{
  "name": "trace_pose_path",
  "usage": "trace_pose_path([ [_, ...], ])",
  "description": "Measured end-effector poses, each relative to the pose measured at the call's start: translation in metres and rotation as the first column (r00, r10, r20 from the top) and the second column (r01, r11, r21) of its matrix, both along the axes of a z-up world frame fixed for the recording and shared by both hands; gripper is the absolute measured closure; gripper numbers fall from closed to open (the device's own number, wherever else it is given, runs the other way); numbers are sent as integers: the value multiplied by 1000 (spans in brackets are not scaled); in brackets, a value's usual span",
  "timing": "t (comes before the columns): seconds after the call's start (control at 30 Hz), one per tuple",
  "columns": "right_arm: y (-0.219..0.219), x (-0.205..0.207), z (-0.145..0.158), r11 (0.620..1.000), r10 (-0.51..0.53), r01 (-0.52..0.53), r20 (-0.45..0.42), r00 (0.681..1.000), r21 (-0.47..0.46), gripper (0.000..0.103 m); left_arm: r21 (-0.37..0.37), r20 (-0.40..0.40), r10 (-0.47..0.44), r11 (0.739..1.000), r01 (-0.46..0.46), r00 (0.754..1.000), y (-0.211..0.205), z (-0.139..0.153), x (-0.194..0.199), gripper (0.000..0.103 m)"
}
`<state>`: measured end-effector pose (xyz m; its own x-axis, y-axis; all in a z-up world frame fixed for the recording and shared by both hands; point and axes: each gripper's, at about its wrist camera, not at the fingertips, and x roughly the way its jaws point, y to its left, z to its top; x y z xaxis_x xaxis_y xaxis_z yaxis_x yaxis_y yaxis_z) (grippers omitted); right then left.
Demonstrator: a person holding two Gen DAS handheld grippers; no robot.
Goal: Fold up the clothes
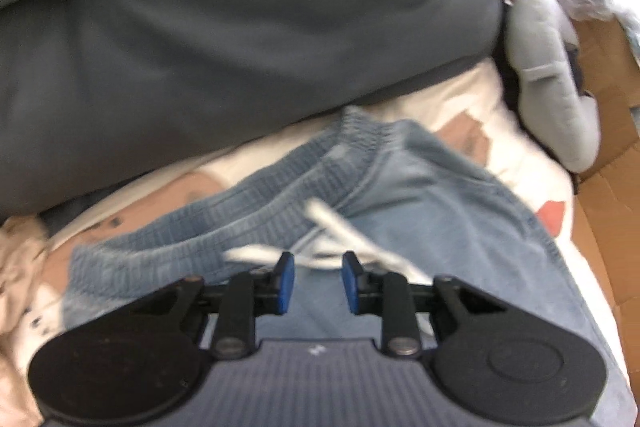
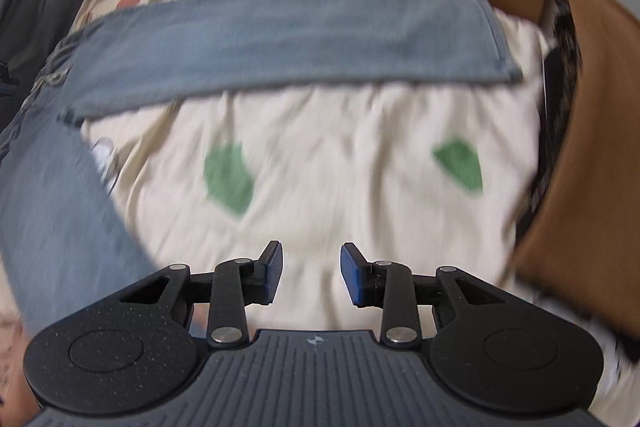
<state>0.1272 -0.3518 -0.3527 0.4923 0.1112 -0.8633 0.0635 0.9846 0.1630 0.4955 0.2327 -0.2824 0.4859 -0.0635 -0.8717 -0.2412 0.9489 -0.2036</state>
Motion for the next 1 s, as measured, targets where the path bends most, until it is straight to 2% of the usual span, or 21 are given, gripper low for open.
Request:
trace_pose_path([
  [0.2,7,65,-4,1000,-10,11,83,996,-13,64,36,8,-54,998,53,999,-33,-19,42,76],
  [0.4,25,129,-12,999,46,-43,137,990,-26,64,52,16,-23,998,22,1000,-38,-36,73,89],
  [0.43,29,138,-13,998,53,-49,144,988,-29,64,55,19,-16,998,15,1000,-38,-38,77,94],
  [0.5,34,154,-16,998,61,-56,152,986,-34,64,46,18,3,999,-3,1000,-36,-44,86,95],
  [0.63,46,181,-28,996,77,-70,147,986,-50,64,45,-7,62,997,-61,998,-31,-60,105,97],
  [0.83,49,204,-52,997,35,-29,88,996,-75,64,120,15,87,989,-89,996,-35,-67,120,98],
  [0.9,46,206,-57,997,14,-8,76,997,-72,64,81,24,132,988,-133,991,-34,-61,117,100],
  [1.0,42,203,-59,998,-8,13,79,997,-63,64,69,40,64,995,-67,997,-45,-44,109,99],
])
